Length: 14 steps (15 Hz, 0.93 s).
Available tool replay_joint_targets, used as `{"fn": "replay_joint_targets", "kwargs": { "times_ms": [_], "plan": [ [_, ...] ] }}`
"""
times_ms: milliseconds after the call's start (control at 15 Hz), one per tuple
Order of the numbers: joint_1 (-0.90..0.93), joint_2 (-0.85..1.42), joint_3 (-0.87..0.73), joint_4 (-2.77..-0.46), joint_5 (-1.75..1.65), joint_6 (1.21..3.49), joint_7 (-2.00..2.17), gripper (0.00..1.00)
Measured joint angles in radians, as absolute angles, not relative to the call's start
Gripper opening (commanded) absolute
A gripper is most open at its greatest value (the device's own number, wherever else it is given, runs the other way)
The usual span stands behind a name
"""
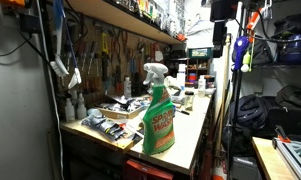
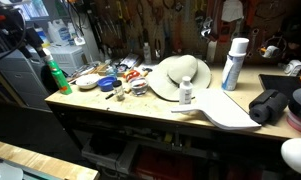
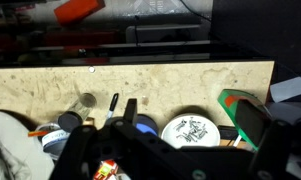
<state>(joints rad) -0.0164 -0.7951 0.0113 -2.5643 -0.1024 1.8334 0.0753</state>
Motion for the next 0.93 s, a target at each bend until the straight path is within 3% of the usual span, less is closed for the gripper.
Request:
{"fn": "replay_joint_targets", "kwargs": {
  "times_ms": [400, 933],
  "plan": [
    [-0.052, -0.619, 0.011, -2.564, -0.02, 1.935, 0.233, 1.0],
    [-0.071, -0.543, -0.008, -2.548, 0.092, 2.06, 0.308, 1.0]
  ]
}}
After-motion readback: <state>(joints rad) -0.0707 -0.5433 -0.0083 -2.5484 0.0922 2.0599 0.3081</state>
